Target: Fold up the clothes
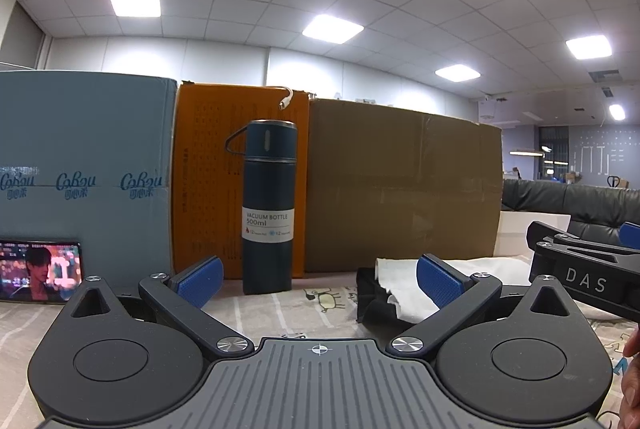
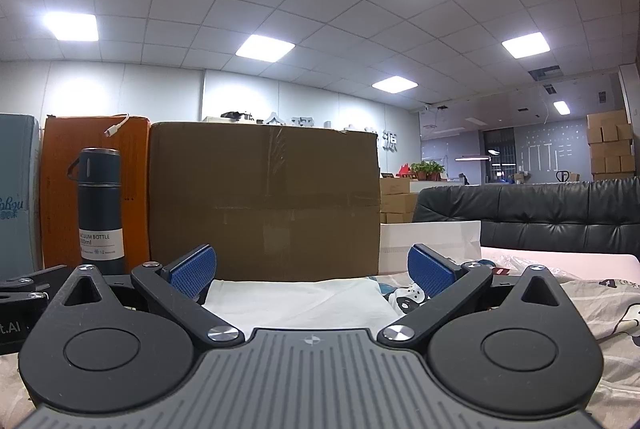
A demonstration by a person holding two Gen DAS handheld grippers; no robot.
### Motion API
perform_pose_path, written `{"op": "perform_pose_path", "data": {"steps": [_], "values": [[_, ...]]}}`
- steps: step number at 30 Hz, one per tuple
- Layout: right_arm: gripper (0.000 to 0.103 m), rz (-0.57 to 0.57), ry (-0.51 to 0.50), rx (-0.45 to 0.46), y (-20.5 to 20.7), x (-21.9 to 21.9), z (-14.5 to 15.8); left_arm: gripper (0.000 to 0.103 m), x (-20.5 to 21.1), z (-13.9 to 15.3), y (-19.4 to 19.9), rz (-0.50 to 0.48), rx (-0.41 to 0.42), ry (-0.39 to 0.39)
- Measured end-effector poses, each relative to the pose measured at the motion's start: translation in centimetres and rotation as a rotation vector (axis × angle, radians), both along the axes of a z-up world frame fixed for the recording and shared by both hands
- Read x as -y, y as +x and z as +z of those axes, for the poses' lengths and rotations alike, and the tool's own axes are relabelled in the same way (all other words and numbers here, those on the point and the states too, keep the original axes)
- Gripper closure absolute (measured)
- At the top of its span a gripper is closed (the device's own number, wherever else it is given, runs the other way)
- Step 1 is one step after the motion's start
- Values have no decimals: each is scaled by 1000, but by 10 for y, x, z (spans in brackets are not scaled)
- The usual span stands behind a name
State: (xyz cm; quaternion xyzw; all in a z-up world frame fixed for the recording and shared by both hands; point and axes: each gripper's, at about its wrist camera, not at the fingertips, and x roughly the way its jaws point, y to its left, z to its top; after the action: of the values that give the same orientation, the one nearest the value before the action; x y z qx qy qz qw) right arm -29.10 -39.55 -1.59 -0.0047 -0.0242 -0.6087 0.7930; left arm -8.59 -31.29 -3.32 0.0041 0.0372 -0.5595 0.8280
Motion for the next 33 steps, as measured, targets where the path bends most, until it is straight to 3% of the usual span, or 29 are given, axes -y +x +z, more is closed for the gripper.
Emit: {"op": "perform_pose_path", "data": {"steps": [33], "values": [[0, 1, 21, 4, 2, 4, 0, 0, 1, -1, 1, -2, -12, 11]]}}
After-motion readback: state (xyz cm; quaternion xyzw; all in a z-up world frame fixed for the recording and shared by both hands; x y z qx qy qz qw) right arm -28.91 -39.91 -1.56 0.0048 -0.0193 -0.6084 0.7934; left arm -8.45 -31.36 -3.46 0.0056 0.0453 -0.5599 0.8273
